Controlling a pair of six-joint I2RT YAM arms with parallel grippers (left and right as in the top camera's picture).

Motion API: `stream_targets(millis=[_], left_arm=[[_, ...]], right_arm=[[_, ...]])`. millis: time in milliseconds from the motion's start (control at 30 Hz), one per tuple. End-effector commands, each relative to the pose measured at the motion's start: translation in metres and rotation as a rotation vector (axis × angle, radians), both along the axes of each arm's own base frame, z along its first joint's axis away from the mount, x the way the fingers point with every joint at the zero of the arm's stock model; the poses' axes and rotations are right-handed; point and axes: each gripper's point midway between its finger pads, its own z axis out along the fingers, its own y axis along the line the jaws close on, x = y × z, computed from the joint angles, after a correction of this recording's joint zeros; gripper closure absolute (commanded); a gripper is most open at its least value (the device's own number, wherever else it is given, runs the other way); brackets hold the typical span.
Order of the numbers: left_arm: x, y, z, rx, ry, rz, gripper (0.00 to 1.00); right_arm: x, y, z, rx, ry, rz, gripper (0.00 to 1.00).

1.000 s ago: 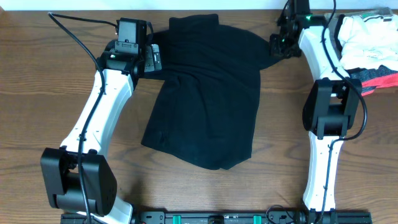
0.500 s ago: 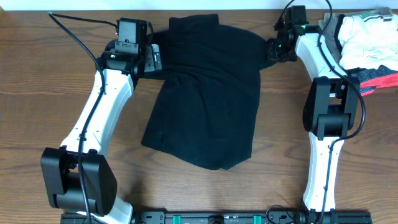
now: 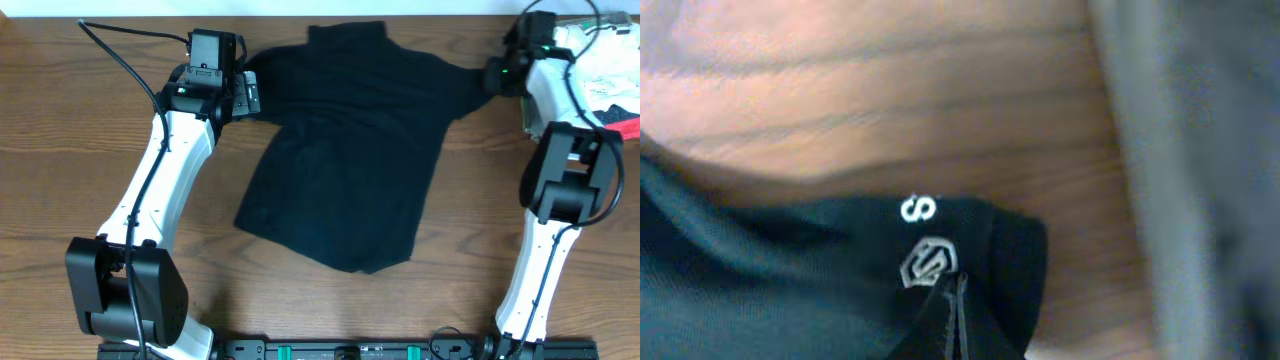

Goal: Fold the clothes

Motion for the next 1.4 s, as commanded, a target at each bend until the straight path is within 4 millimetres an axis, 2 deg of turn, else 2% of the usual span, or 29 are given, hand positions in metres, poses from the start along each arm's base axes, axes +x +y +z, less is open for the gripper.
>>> stream_targets(millis=[0,33,133,233,300,400,533,567,633,767,933,1033,1233,1367], left_arm=[[-0.002,0.003,-0.008,-0.004,0.016,0.016,0.01],[-0.002,0.003,-0.008,-0.004,0.017,0.016,0.02],[-0.003,0.003,-0.009,-0.003,0.025,0.016,0.01],[-0.011,-0.003,-0.016,-0.031,0.070,-0.008,0.02],[-0.023,-0.010,-0.024,-0.068,0.132,-0.036,0.02],[-0.048,-0.016,-0.038,-0.099,0.251,-0.058,0.02],[-0.087,-0.014,-0.054,-0.103,0.417,-0.058,0.01],[-0.092,-0.015,-0.057,-0.111,0.440,-0.061,0.01],[-0.105,-0.022,-0.065,-0.145,0.491,-0.085,0.08],[-0.123,-0.045,-0.087,-0.198,0.556,-0.227,0.19],[-0.146,-0.060,-0.125,-0.152,0.602,-0.353,0.21],[-0.154,-0.068,-0.140,-0.131,0.603,-0.414,0.21],[-0.164,-0.096,-0.143,-0.101,0.600,-0.645,0.25],[-0.166,-0.103,-0.144,-0.066,0.597,-0.710,0.29]], right_arm=[[0.003,0.012,-0.009,0.007,0.003,0.064,0.93],[0.005,0.017,-0.003,0.025,-0.006,0.077,0.83],[0.007,0.032,0.021,0.077,-0.012,0.112,0.61],[0.002,0.049,0.060,0.128,-0.008,0.148,0.47],[-0.006,0.061,0.088,0.151,0.001,0.168,0.42],[-0.024,0.075,0.129,0.159,0.018,0.199,0.39],[-0.050,0.094,0.166,0.137,0.033,0.264,0.36],[-0.053,0.096,0.170,0.134,0.035,0.268,0.36],[-0.057,0.102,0.175,0.124,0.038,0.277,0.35],[-0.061,0.114,0.174,0.124,0.053,0.299,0.34],[-0.061,0.120,0.175,0.125,0.052,0.307,0.34],[-0.061,0.120,0.174,0.125,0.054,0.307,0.34],[-0.061,0.121,0.175,0.125,0.054,0.309,0.32],[-0.062,0.122,0.174,0.126,0.057,0.310,0.32]])
